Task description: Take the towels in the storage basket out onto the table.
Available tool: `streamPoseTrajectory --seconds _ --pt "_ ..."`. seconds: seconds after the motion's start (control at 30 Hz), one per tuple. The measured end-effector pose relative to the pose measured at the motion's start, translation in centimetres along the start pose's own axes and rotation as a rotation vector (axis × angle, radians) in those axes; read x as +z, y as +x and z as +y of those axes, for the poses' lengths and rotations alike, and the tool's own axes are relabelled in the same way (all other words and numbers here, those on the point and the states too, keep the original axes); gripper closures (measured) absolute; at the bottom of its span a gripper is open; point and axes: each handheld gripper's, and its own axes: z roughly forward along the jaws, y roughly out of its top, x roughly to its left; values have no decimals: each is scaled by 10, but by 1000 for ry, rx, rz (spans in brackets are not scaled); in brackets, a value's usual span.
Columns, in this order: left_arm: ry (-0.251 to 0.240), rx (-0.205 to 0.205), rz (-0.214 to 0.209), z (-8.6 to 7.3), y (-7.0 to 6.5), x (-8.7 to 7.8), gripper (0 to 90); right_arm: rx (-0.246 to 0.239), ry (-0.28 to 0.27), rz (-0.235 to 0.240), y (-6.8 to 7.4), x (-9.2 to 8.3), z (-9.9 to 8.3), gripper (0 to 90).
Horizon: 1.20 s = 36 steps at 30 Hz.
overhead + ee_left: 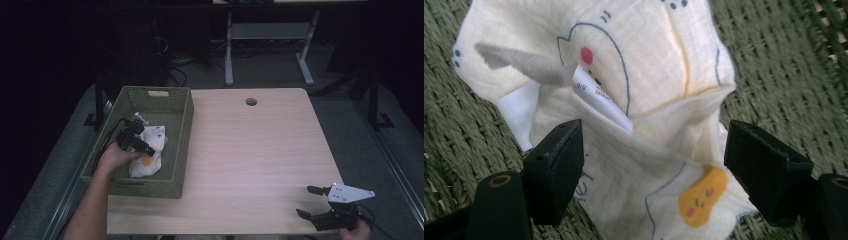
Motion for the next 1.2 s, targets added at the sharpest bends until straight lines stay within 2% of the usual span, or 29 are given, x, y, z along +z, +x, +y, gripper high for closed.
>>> streamPoseTrajectory --seconds 0.07,0.13,0.27,0.4,0.43,0.5,0.53,0.57,0.6,0.63,0.83,1.1,1.2 --pt "21 -4 11 2 0 5 263 0 -2 -1 0 0 0 138" --pt "36 -11 -1 4 0 9 315 5 5 0 0 0 0 138" --pt "69 -16 -5 7 0 17 333 3 7 -2 0 1 0 138" --pt "99 -14 17 8 -2 22 345 3 5 -2 -1 2 -1 138" --pt "109 -7 35 8 -3 23 390 3 5 -2 -1 2 -1 138" --pt "113 4 45 8 -4 25 403 1 4 -2 -1 2 -1 138" --pt "118 12 70 8 -7 26 425 3 1 -2 -1 1 -1 139" --pt "118 12 70 8 -7 26 448 3 1 -2 -1 1 -1 139" --pt "123 25 95 8 -10 28 469 4 2 -3 0 1 -1 138" --pt "124 26 102 9 -11 28 473 3 3 -5 0 1 -1 138" --pt "124 24 114 8 -10 28 538 0 1 -4 1 1 0 138" --pt "131 8 118 10 -10 28 564 2 1 -2 0 1 0 138" --pt "131 14 117 9 -10 28 562 2 -1 -3 0 1 0 138"
